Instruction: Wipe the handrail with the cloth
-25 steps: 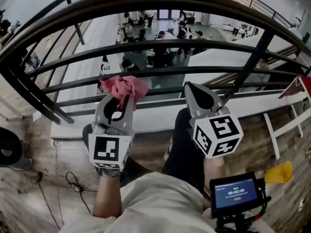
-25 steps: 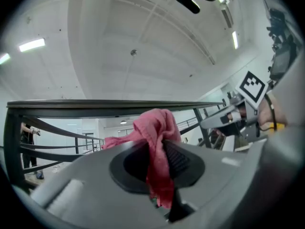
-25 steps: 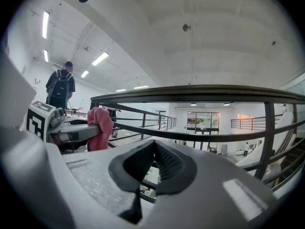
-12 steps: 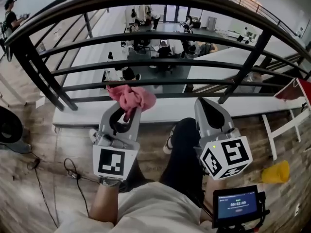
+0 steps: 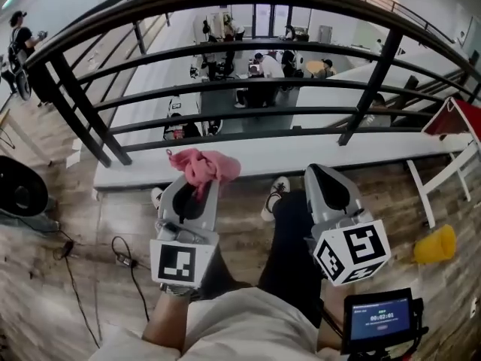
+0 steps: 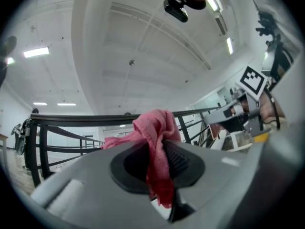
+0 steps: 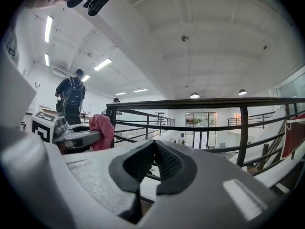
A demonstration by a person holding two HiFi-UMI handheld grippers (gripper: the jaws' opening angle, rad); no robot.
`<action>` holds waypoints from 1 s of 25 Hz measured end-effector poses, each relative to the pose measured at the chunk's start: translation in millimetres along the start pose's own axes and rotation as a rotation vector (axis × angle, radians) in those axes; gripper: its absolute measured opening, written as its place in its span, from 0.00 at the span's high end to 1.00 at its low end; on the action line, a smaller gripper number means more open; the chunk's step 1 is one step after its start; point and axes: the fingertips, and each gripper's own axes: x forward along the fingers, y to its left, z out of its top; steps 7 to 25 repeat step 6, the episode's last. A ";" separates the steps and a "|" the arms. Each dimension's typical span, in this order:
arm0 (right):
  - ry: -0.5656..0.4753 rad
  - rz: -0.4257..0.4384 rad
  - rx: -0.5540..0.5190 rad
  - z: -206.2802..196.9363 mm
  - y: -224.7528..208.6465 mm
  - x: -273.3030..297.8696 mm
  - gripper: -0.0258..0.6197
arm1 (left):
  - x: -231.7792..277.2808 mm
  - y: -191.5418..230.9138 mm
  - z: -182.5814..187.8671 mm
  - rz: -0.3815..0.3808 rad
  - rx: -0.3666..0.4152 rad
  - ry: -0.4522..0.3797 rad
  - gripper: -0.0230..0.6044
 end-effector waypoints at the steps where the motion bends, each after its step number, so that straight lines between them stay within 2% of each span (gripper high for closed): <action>1: -0.007 0.005 0.004 -10.3 7.5 -3.4 0.96 | -8.4 -1.6 -8.2 -0.001 0.009 0.003 0.85; 6: -0.027 0.034 0.009 -60.2 37.5 -19.2 0.96 | -46.3 -12.6 -49.7 0.005 0.041 0.013 0.85; 25: -0.027 0.034 0.009 -60.2 37.5 -19.2 0.96 | -46.3 -12.6 -49.7 0.005 0.041 0.013 0.85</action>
